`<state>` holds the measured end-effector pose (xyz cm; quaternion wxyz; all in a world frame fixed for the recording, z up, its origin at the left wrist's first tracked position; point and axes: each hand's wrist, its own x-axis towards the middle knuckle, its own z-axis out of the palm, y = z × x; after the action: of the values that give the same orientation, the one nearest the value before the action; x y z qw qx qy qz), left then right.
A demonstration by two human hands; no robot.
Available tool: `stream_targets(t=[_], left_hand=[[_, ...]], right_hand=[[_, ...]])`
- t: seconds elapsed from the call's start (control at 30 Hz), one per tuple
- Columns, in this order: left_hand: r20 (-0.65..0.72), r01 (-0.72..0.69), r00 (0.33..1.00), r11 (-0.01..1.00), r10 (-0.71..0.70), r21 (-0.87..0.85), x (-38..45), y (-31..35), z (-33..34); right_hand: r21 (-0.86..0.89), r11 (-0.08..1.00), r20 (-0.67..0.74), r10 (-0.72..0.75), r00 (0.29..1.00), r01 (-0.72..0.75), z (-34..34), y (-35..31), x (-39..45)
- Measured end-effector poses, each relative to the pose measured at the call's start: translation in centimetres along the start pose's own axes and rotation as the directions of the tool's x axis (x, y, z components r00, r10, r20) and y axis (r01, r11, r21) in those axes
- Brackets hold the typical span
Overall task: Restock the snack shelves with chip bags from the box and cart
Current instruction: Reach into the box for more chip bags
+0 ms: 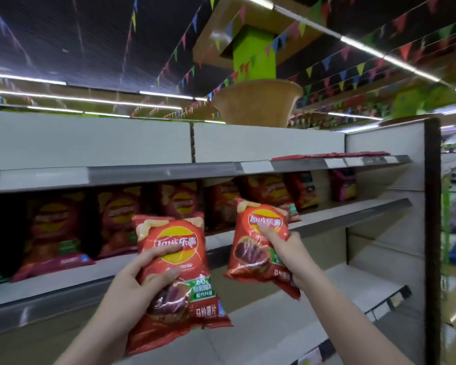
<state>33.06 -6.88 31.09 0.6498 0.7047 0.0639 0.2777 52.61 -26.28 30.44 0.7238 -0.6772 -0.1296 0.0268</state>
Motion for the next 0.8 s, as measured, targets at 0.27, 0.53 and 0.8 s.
stream_targets(t=[0.27,0.53,0.8], left_hand=[[-0.036,-0.044,0.998,0.999,0.043,-0.004,9.2,-0.7,5.9],[-0.047,-0.005,0.999,1.000,0.004,-0.021,13.7,-2.3,6.9],[0.037,-0.083,0.996,0.995,0.082,0.047,16.9,-2.9,7.1]], right_hand=[[-0.189,0.977,0.104,-0.075,0.992,0.094,-2.0,-1.1,12.7],[-0.508,0.830,0.130,-0.189,0.973,0.229,2.8,-0.9,21.1],[-0.486,0.806,0.267,-0.231,0.936,0.338,5.3,1.9,25.8]])
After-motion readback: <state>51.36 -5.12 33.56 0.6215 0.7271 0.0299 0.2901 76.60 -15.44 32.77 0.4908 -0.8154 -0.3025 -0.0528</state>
